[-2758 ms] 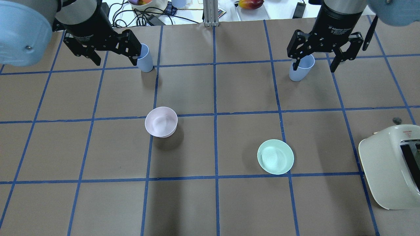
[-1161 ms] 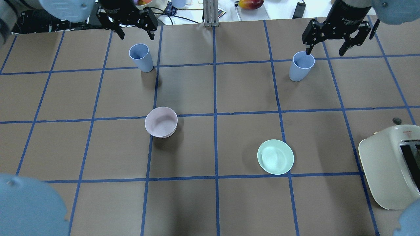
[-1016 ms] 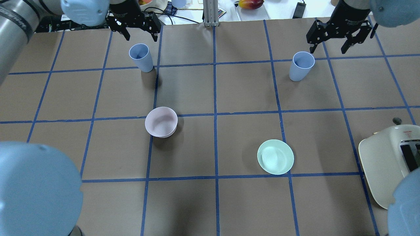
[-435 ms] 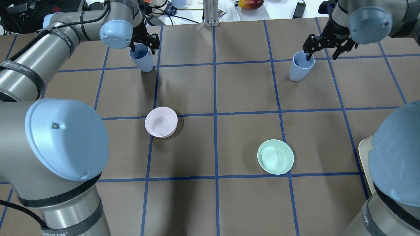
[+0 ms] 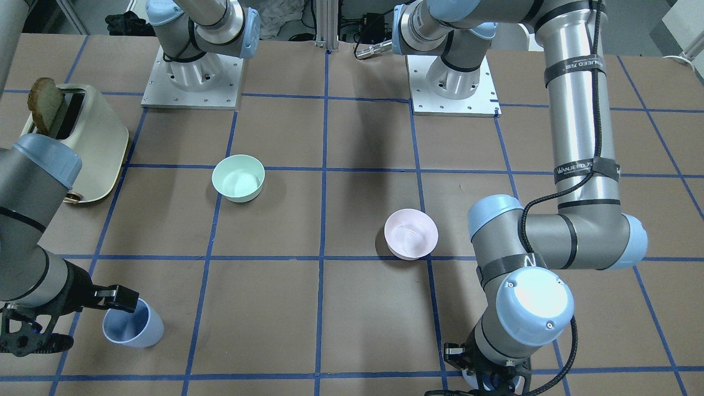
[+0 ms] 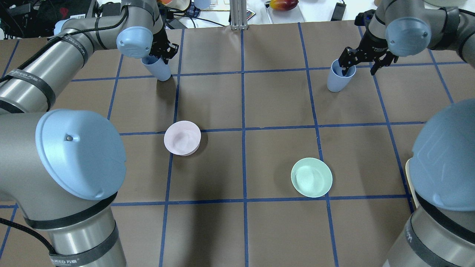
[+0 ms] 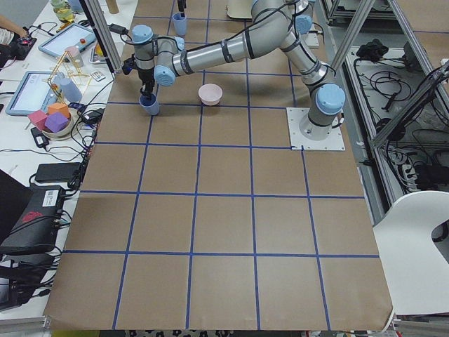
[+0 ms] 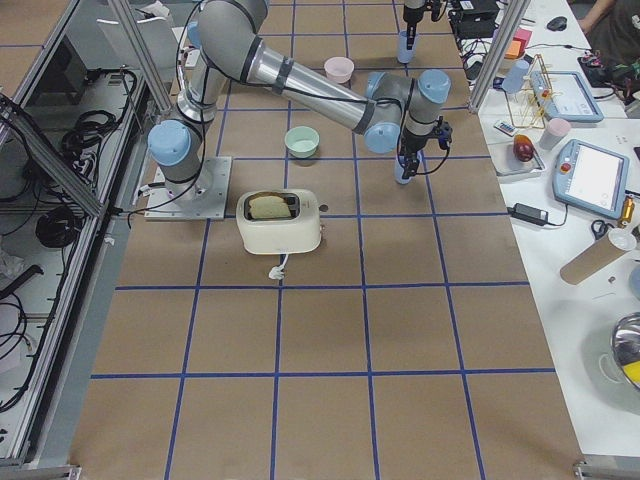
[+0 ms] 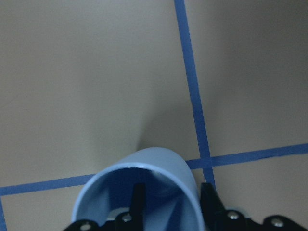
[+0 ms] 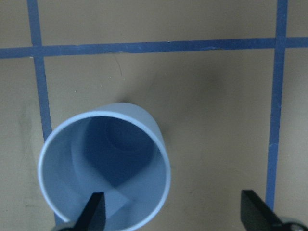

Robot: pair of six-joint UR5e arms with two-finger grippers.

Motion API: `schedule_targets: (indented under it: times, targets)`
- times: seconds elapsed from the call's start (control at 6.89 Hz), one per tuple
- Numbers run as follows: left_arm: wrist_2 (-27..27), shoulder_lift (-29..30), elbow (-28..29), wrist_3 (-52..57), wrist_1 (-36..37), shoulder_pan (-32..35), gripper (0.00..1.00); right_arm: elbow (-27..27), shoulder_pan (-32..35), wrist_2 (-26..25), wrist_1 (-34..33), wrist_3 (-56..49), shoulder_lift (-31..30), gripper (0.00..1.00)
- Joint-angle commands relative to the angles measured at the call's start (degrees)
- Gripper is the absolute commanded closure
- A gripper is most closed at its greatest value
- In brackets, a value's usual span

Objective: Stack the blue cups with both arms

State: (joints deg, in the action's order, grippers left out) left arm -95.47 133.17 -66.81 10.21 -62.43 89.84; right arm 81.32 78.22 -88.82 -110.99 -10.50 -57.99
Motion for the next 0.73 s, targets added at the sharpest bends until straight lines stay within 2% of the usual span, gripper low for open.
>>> schedule_targets:
  times: [0.0,0.15,0.29,0.44,0.58]
  targets:
    - [0.02,-2.02,0.10,-0.71,-0.41,1.89,1.00,0.15,0.00,0.13,-0.02,0.30,1.21,0.61]
    - [-0.25,-4.64,0.10,-1.94,-2.93,5.22,1.00,0.07,0.00,-0.30,0.07,-0.04,1.13,0.98]
    - [-0.07,-6.50,-0.68,-6.74,-6.44,10.21,1.00,-0.02,0.00,-0.22,0.33,-0.04,0.95,1.00]
    - [0.54,-7.30,-0.77,-18.44,-6.73,14.00,1.00,-0.11,0.00,-0.22,0.77,-0.04,0.60,1.00]
    - [2.54,-8.00,-1.56,-24.39,-8.04,17.61,1.00,-0.20,0.00,-0.30,1.21,0.04,-0.27,1.00]
